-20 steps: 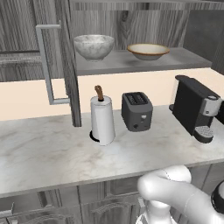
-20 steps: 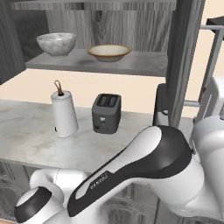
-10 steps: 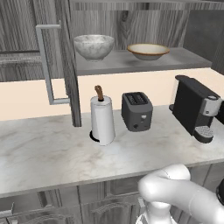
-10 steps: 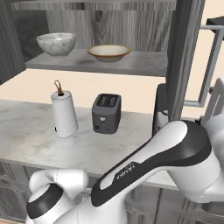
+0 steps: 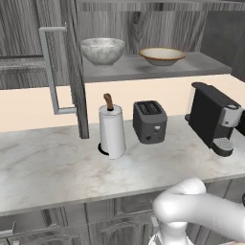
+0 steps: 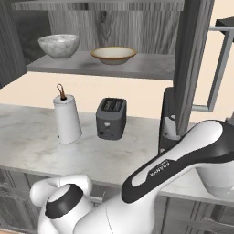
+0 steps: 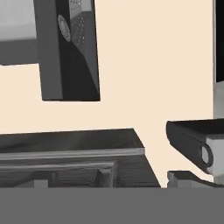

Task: Open the cabinet. Pick the bowls from the counter and place them in the cabinet. Then close the cabinet.

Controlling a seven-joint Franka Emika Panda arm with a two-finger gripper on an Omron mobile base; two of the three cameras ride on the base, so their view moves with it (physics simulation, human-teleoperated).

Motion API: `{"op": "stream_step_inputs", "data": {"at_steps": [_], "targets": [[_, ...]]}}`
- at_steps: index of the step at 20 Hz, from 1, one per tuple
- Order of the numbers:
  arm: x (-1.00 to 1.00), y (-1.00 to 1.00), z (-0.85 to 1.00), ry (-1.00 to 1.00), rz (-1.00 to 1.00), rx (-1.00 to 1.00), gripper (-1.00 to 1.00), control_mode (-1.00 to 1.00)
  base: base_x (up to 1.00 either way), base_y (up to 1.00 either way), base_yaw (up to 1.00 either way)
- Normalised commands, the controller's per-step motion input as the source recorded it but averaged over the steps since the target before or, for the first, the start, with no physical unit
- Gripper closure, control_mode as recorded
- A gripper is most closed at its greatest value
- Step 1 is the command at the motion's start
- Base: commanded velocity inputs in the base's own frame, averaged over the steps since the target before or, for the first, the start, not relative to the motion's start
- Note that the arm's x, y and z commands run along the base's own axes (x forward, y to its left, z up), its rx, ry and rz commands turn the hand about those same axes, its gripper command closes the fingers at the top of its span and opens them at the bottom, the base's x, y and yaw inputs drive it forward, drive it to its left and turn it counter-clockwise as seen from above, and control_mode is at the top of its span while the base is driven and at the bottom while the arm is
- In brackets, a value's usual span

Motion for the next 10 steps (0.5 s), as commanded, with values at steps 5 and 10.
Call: {"op": "stream_step_inputs", "data": {"at_steps": [5, 10], "targets": [[0.28, -0.21, -0.01, -0.01, 0.00, 0.00, -1.00, -1.00, 0.00, 0.00, 0.00], [0.26, -0.06, 0.00, -0.08, 0.03, 0.00, -1.00, -1.00, 0.00, 0.00, 0.00]]}}
